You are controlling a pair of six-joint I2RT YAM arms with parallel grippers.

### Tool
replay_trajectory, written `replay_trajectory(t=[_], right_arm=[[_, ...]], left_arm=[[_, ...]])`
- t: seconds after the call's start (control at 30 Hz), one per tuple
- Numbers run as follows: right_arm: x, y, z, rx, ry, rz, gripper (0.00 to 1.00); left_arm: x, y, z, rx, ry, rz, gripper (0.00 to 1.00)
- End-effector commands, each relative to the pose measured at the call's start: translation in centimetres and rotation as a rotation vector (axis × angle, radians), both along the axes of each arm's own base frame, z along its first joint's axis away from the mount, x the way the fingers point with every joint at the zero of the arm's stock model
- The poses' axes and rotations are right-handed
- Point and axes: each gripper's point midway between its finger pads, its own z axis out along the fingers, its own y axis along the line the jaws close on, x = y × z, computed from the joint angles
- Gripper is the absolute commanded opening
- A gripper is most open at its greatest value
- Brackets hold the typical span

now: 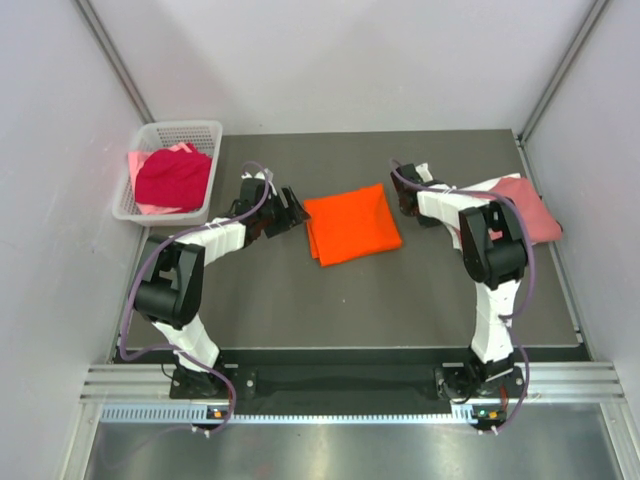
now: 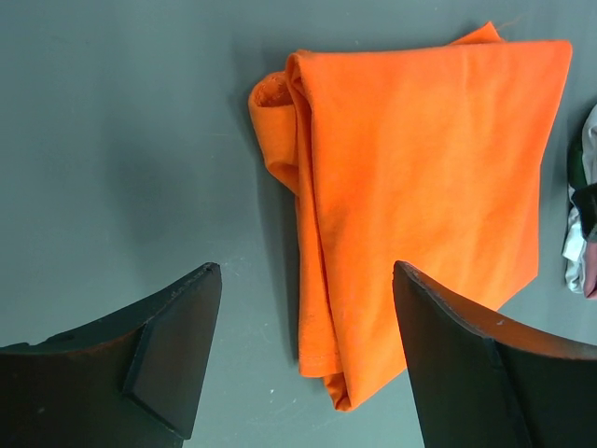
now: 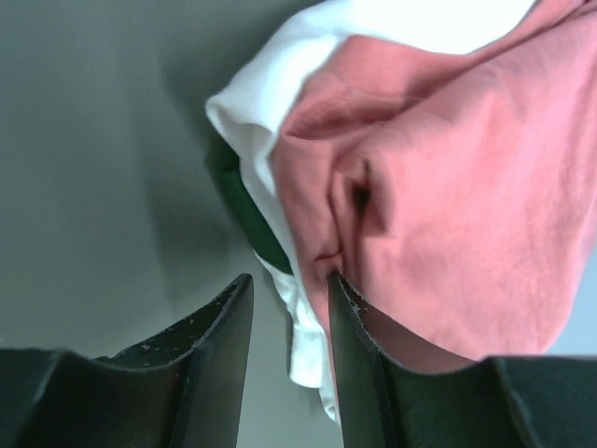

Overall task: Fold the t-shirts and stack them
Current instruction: Fold the tshirt

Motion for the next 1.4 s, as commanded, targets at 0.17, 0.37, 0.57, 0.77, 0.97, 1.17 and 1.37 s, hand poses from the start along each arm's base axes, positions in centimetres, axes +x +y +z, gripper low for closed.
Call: replay_trajectory(t=[0.17,0.37,0.57,0.77,0.97,1.17,1.37], right_arm=[[0.0,-2.4,-0.4,-0.158,0.035,-0.088,0.36],[-0.3,-2.7,-1.1,-0.14,0.049,-0.125,0.03],[0.8,2.7,-0.4,0.052,0.0,-0.04,0.0],[3.5,7.4,2.6,0.228,-0.054,0.028,0.02],[5.9,9.8,7.3,0.325,-0.134,0.081,0.43],[4.9,10.9,10.3,0.459,-0.224,0.153,0.59],[3.9,14.5,12.2,0.823,-0.291,0.354,0.72]], left_arm=[[0.5,-0.2,1.1,-0.001,-0.062,-0.022,0.78],[0.5,-0.4,1.0,-0.006,-0.057,-0.028,0.78],[0.5,-0.3,0.8,-0.002,-0.054,-0.029,0.77],[0.6,-0.4,0.6,-0.005,-0.054,-0.03,0.77],[0.5,-0.5,0.1,-0.007,-0.044,-0.031,0.77],[0.4,-0.5,0.0,-0.02,-0.05,-0.028,0.78],[0.7,-0.9,-0.7,-0.033,-0.036,-0.021,0.78]])
